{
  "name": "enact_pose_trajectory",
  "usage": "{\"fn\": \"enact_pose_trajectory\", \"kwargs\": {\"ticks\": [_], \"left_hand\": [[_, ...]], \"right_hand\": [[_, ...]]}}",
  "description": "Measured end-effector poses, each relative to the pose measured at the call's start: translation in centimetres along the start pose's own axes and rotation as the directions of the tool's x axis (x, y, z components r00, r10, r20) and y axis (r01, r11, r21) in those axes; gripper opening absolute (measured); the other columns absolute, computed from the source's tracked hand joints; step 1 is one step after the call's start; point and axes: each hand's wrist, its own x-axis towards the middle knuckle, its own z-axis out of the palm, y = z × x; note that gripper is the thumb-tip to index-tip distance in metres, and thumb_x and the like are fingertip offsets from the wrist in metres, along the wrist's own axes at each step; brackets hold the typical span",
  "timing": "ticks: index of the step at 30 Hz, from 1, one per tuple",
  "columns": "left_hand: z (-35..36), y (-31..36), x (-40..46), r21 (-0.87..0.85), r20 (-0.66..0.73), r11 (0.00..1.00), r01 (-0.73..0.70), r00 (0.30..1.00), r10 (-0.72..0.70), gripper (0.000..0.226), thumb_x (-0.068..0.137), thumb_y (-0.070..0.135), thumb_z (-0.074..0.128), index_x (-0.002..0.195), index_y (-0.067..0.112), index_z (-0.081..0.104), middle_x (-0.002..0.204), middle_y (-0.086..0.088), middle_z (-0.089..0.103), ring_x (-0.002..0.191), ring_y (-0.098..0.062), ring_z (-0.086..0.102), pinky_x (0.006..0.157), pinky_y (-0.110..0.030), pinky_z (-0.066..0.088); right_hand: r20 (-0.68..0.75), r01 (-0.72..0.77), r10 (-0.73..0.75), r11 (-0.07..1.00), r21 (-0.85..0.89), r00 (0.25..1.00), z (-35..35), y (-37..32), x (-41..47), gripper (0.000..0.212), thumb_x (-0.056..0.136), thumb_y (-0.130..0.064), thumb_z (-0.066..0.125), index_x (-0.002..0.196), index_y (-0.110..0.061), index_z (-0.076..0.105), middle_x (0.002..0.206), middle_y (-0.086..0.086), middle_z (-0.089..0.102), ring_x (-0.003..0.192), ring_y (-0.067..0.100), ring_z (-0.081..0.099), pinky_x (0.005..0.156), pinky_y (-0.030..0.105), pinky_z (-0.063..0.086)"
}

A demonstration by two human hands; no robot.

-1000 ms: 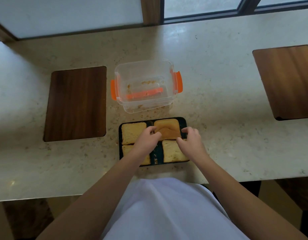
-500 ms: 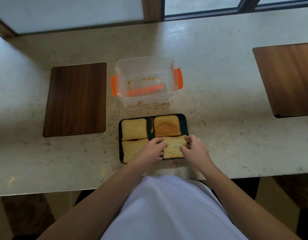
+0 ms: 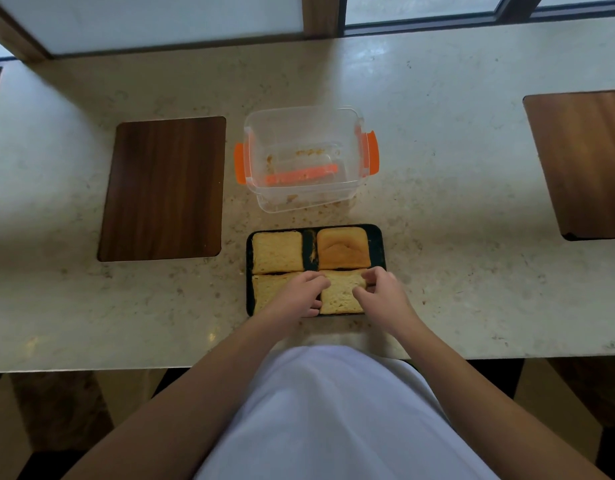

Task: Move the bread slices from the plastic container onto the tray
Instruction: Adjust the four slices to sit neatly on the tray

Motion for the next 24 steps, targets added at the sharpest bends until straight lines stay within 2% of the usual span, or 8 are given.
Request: {"fn": "enact_pose_trajectory", "kwargs": {"ticks": [4,8,12,15,19,24], "left_hand": [[-0.4,0.1,0.2,0.015,0.024,1.0,-0.005,1.0,0.005,0.046,0.088,0.043,0.055,0.13,0.025,0.059,0.116,0.004,0.061,0.101,-0.016,0.065,0.08,-0.031,0.057],[-0.9,0.5,0.5,0.084,-0.058,0.995,-0.052,0.997,0.057,0.022,0.089,0.044,0.054,0.108,0.035,0.06,0.106,0.009,0.062,0.096,-0.013,0.064,0.079,-0.035,0.058],[-1.2,1.9,1.1,0.08,-0.096,0.993,-0.085,0.991,0.093,0.047,0.087,0.043,0.053,0.131,0.029,0.053,0.107,0.015,0.056,0.097,-0.01,0.061,0.076,-0.033,0.056],[-1.1,3.0,1.3,0.047,-0.093,0.996,-0.073,0.993,0.077,0.053,0.088,0.044,0.052,0.139,0.031,0.048,0.107,0.019,0.051,0.1,-0.009,0.057,0.071,-0.03,0.052],[-0.8,3.7,1.5,0.004,-0.039,1.0,-0.017,0.999,0.017,0.052,0.09,0.042,0.051,0.141,0.033,0.046,0.123,0.011,0.048,0.113,-0.016,0.053,0.073,-0.033,0.055],[-0.4,3.9,1.5,-0.007,-0.005,1.0,-0.028,1.0,0.028,0.046,0.091,0.043,0.054,0.135,0.031,0.053,0.125,0.01,0.048,0.119,-0.02,0.05,0.08,-0.039,0.059]], "right_hand": [[-0.006,-0.006,0.007,1.0,0.01,1.0,-0.2,0.1,0.1,0.043,0.091,-0.027,0.061,0.131,-0.016,0.053,0.123,0.001,0.055,0.092,0.006,0.056,0.065,0.022,0.042],[-0.053,-0.005,0.005,1.0,0.012,0.999,-0.8,0.2,0.5,0.035,0.09,-0.025,0.06,0.124,-0.016,0.054,0.121,0.003,0.055,0.091,0.006,0.056,0.063,0.02,0.04],[-0.063,-0.006,0.007,1.0,0.017,0.998,-1.1,-0.3,1.2,0.05,0.089,-0.025,0.06,0.137,-0.014,0.05,0.132,0.004,0.051,0.101,0.014,0.057,0.07,0.024,0.042],[-0.047,-0.001,0.002,1.0,0.028,0.999,-1.3,-1.1,1.6,0.056,0.088,-0.025,0.059,0.142,-0.015,0.046,0.135,0.004,0.053,0.108,0.017,0.058,0.081,0.032,0.049],[-0.02,0.007,-0.006,0.999,0.032,1.0,-1.1,-1.9,2.1,0.054,0.086,-0.026,0.059,0.139,-0.017,0.049,0.121,-0.001,0.058,0.084,0.003,0.059,0.06,0.025,0.045],[-0.015,0.001,-0.001,1.0,0.021,1.0,-1.3,-1.9,2.0,0.051,0.087,-0.027,0.06,0.136,-0.017,0.051,0.111,-0.007,0.055,0.079,-0.002,0.055,0.057,0.02,0.041]]}}
